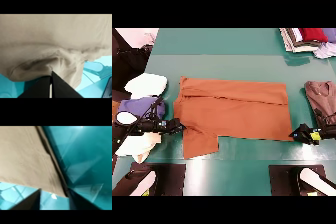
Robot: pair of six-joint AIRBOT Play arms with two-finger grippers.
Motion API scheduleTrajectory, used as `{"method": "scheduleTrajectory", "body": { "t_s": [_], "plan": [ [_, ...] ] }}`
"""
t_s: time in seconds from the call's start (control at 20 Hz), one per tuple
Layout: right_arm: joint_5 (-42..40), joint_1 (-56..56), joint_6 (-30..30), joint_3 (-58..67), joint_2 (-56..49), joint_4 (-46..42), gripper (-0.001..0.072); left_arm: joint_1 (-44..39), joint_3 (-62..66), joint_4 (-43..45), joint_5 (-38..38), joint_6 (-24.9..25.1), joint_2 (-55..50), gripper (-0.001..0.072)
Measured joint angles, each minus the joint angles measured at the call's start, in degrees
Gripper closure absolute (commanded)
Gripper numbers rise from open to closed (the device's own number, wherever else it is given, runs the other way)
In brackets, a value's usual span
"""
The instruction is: Fold the shirts.
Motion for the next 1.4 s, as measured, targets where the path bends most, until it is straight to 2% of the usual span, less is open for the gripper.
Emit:
{"method": "scheduleTrajectory", "body": {
  "t_s": [0.1, 0.25, 0.35, 0.55, 0.75, 0.85, 1.0, 1.15, 1.4],
  "plan": [
    [-1.11, 2.23, -0.20, -0.39, -0.02, 0.04, 0.0699, 0.00, 0.02, 0.02, -0.07, 0.04, 0.00, 0.0683],
    [-1.09, 4.72, -0.26, 0.07, 0.11, -0.59, 0.0700, 0.00, 0.81, 0.70, -3.45, 0.44, 0.00, 0.0685],
    [1.70, 5.18, -0.28, 1.55, 1.55, -1.38, 0.0700, 0.00, 2.21, 2.56, -7.32, 0.74, 0.02, 0.0685],
    [7.72, 5.53, 0.22, 5.07, 9.14, -7.78, 0.0700, -1.40, 3.85, 4.70, -15.54, 0.85, 0.02, 0.0684],
    [11.32, 6.05, 2.10, 8.70, 17.27, -13.44, 0.0701, -5.88, 6.69, 5.25, -18.23, -0.39, 0.02, 0.0682],
    [11.43, 7.37, 3.21, 11.34, 19.12, -14.69, 0.0701, -6.97, 10.54, 5.49, -16.11, -0.94, 0.02, 0.0682],
    [10.47, 10.32, 4.48, 17.18, 16.83, -15.65, 0.0701, -7.72, 17.38, 5.60, -7.72, -0.74, -0.39, 0.0682],
    [8.46, 13.84, 5.20, 23.71, 10.08, -15.98, 0.0700, -8.02, 23.15, 5.60, 0.11, 0.68, -3.34, 0.0682],
    [5.25, 18.64, 6.08, 34.99, -4.85, -16.24, 0.0700, -8.24, 30.53, 5.66, 9.25, 3.52, -14.36, 0.0681]
  ]
}}
